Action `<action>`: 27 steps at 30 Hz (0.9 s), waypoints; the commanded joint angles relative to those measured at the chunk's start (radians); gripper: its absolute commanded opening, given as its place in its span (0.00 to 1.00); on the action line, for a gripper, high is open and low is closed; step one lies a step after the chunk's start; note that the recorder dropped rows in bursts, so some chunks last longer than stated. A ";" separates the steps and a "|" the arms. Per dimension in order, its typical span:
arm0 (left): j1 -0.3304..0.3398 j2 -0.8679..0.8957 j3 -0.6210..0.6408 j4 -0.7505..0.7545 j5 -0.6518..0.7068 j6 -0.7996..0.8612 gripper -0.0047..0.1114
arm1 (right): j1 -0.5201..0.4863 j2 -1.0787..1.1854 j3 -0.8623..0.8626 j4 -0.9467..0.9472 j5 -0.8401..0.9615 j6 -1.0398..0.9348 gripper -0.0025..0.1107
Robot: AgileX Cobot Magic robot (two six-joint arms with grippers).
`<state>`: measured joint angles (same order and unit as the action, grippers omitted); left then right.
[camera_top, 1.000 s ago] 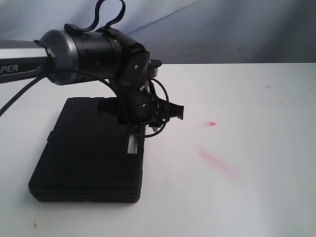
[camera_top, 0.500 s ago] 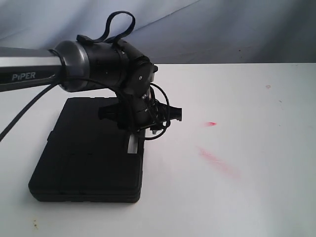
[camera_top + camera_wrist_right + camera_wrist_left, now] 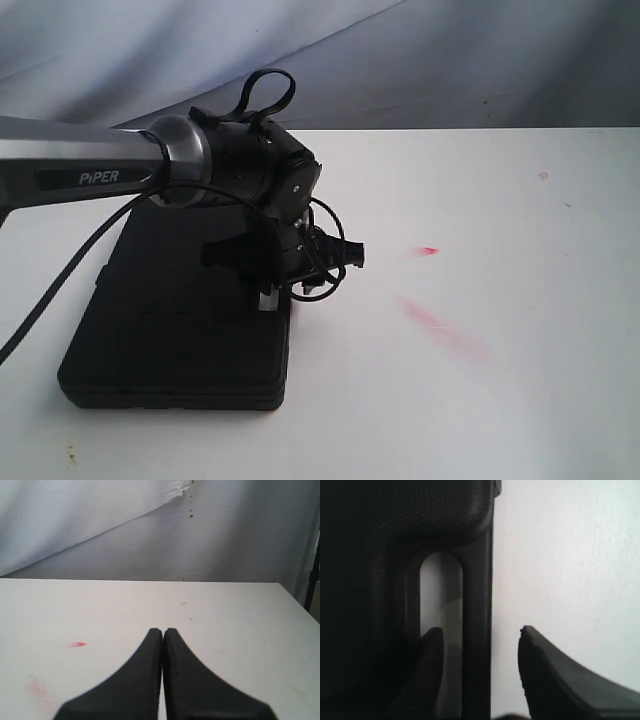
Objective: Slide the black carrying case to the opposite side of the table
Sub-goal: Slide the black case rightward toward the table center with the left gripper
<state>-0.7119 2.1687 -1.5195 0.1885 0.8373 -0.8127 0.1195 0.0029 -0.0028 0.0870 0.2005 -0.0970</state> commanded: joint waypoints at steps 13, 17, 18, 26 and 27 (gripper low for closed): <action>0.004 0.029 -0.010 0.008 -0.028 -0.069 0.38 | -0.001 -0.003 0.003 0.007 -0.001 0.005 0.02; 0.004 0.032 -0.010 0.008 -0.030 -0.069 0.38 | -0.001 -0.003 0.003 0.007 -0.001 0.005 0.02; 0.004 0.032 -0.010 0.008 -0.030 -0.069 0.38 | -0.001 -0.003 0.003 0.007 -0.001 0.005 0.02; 0.004 0.032 -0.010 0.007 -0.030 -0.075 0.19 | -0.001 -0.003 0.003 0.007 -0.001 0.005 0.02; 0.004 0.032 -0.010 0.007 -0.028 -0.075 0.14 | -0.001 -0.003 0.003 0.007 -0.001 0.005 0.02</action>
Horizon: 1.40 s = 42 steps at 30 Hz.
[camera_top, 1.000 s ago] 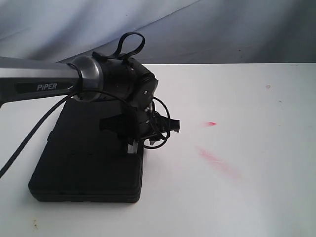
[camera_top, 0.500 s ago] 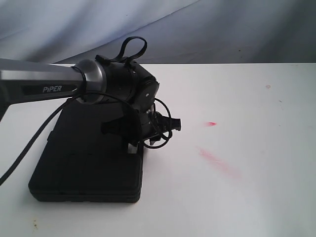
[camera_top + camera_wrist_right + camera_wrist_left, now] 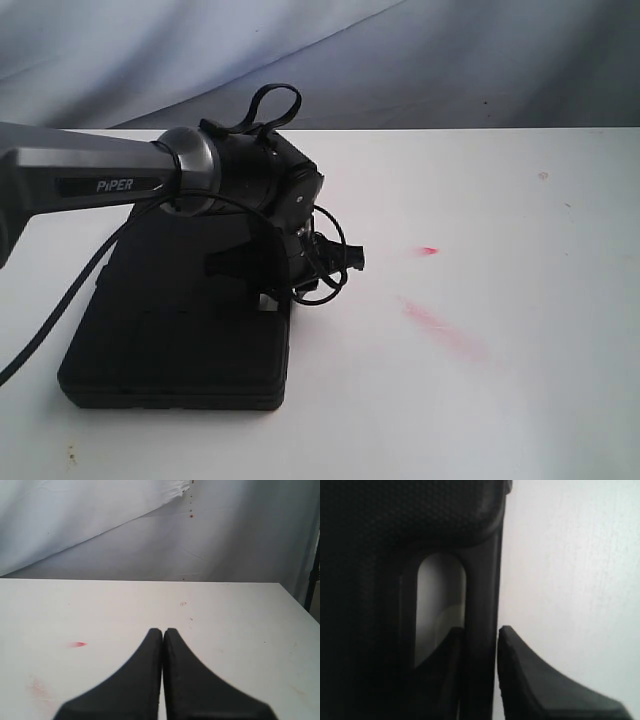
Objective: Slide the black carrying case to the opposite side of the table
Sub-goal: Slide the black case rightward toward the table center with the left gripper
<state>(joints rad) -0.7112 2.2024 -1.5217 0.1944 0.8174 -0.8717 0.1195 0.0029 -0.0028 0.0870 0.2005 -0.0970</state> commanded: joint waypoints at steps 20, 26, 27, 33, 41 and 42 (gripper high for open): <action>-0.112 0.166 -0.353 -0.105 0.109 -0.023 0.04 | 0.001 -0.003 0.003 0.007 -0.001 0.005 0.02; -0.138 0.240 -0.465 -0.121 0.156 -0.019 0.04 | 0.001 -0.003 0.003 0.007 -0.001 0.005 0.02; -0.142 0.246 -0.479 -0.131 0.159 -0.019 0.04 | 0.001 -0.003 0.003 0.007 -0.001 0.005 0.02; -0.155 0.277 -0.553 -0.145 0.171 -0.039 0.04 | 0.001 -0.003 0.003 0.007 -0.001 0.005 0.02; -0.163 0.317 -0.624 -0.173 0.195 -0.037 0.04 | 0.001 -0.003 0.003 0.007 -0.001 0.005 0.02; -0.165 0.322 -0.626 -0.173 0.195 -0.037 0.04 | 0.001 -0.003 0.003 0.007 -0.001 0.005 0.02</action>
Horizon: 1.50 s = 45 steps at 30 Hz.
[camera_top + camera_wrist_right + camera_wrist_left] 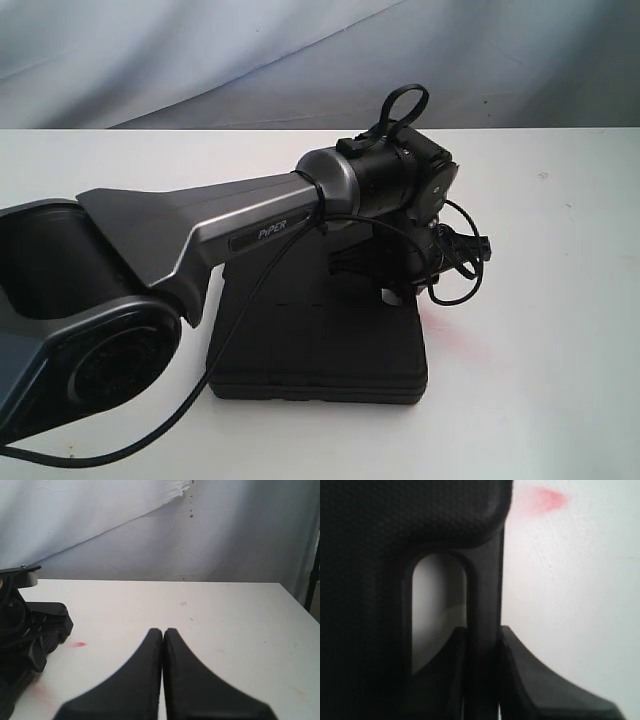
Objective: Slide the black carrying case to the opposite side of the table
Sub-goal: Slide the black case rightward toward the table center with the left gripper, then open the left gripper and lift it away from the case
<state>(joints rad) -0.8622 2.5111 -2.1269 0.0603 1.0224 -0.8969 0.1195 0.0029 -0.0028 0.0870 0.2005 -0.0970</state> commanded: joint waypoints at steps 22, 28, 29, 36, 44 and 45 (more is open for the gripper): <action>-0.014 0.024 -0.031 -0.014 0.008 0.016 0.26 | 0.001 -0.003 0.003 0.007 -0.001 0.005 0.02; -0.014 0.017 -0.054 0.037 0.040 0.038 0.36 | 0.001 -0.003 0.003 0.007 -0.001 0.005 0.02; -0.014 0.015 -0.087 0.081 0.078 0.038 0.36 | 0.001 -0.003 0.003 0.007 -0.001 0.005 0.02; -0.014 0.013 -0.236 0.097 0.199 0.097 0.36 | 0.001 -0.003 0.003 0.007 -0.001 0.005 0.02; -0.073 0.001 -0.325 0.253 0.199 0.430 0.12 | 0.001 -0.003 0.003 0.007 -0.001 0.005 0.02; -0.080 -0.003 -0.325 0.270 0.199 0.430 0.06 | 0.001 -0.003 0.003 0.007 -0.001 0.005 0.02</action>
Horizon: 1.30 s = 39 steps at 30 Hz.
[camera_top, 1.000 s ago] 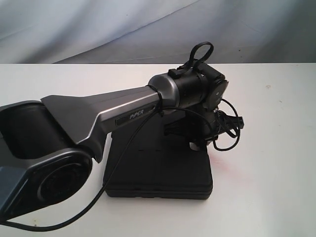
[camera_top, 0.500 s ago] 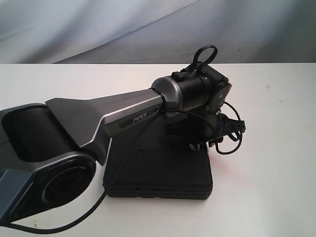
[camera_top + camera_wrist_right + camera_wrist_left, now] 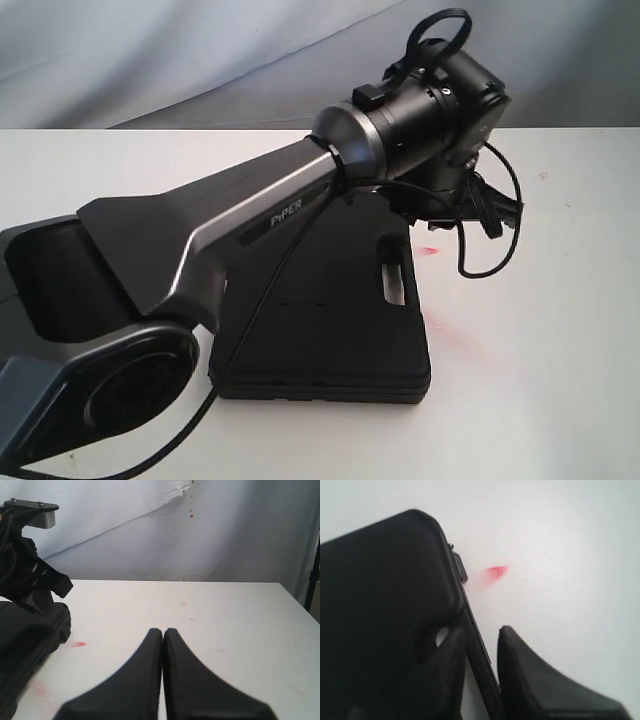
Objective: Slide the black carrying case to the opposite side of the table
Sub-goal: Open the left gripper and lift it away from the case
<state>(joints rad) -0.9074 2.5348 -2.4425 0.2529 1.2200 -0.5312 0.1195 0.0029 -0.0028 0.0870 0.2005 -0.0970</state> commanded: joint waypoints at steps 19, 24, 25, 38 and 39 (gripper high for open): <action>-0.053 -0.221 -0.009 -0.174 -0.281 0.427 0.04 | 0.001 -0.003 0.003 0.007 -0.001 0.005 0.02; -0.082 -0.256 -0.009 -0.086 -0.275 0.427 0.04 | 0.001 -0.003 0.003 0.007 -0.001 0.005 0.02; -0.090 -0.262 -0.009 -0.067 -0.275 0.427 0.04 | 0.001 -0.003 0.003 0.007 -0.001 0.005 0.02; -0.105 -0.521 0.249 -0.005 -0.283 0.457 0.04 | 0.001 -0.003 0.003 0.007 -0.001 0.005 0.02; -0.105 -0.552 0.281 -0.005 -0.296 0.457 0.04 | 0.001 -0.003 0.003 0.007 -0.001 0.005 0.02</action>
<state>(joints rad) -1.0053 2.0835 -2.2389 0.2297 0.9500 -0.0841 0.1195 0.0029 -0.0028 0.0870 0.2005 -0.0970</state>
